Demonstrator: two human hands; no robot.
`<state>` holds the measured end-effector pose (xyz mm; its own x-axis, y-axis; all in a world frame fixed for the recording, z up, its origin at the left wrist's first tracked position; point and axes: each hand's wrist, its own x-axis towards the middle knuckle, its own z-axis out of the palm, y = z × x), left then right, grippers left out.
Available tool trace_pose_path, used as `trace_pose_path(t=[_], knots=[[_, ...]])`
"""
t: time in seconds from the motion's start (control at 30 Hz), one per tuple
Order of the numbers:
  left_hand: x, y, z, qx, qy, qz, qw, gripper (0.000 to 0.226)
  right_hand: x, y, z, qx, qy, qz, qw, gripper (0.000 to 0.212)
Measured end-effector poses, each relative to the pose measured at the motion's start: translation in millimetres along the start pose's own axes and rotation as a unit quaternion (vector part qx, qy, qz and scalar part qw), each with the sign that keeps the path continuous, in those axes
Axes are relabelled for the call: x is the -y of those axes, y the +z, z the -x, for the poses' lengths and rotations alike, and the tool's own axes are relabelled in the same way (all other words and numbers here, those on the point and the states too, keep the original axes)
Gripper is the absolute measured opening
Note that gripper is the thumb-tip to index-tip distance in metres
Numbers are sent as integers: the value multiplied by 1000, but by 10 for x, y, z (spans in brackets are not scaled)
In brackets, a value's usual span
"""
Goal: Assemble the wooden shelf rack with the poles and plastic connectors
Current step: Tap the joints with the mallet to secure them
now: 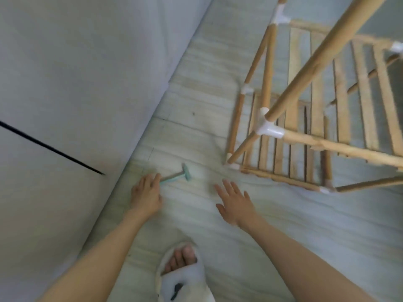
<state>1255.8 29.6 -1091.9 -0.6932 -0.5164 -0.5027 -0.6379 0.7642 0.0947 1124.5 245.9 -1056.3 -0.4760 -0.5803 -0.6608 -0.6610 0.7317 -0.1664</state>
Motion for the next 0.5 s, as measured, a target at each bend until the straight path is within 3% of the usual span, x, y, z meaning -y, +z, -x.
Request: trace_pose_path(t=[0.17,0.23,0.3,0.4,0.5], knots=[[-19,117,215,-177,96,-35,979,24,50,224,-9,33,7,-59,998,54],[-8,128,303,-207,114,-64,970,23,97,188,40,44,7,-85,995,52],[-32,106,397,-176,114,-44,977,17,141,113,131,56,19,-126,990,51],[-66,52,530,-101,22,20,994,19,195,-69,364,76,40,-187,979,37],[-173,-258,710,-118,33,170,978,20,287,-342,656,50,23,-254,966,35]])
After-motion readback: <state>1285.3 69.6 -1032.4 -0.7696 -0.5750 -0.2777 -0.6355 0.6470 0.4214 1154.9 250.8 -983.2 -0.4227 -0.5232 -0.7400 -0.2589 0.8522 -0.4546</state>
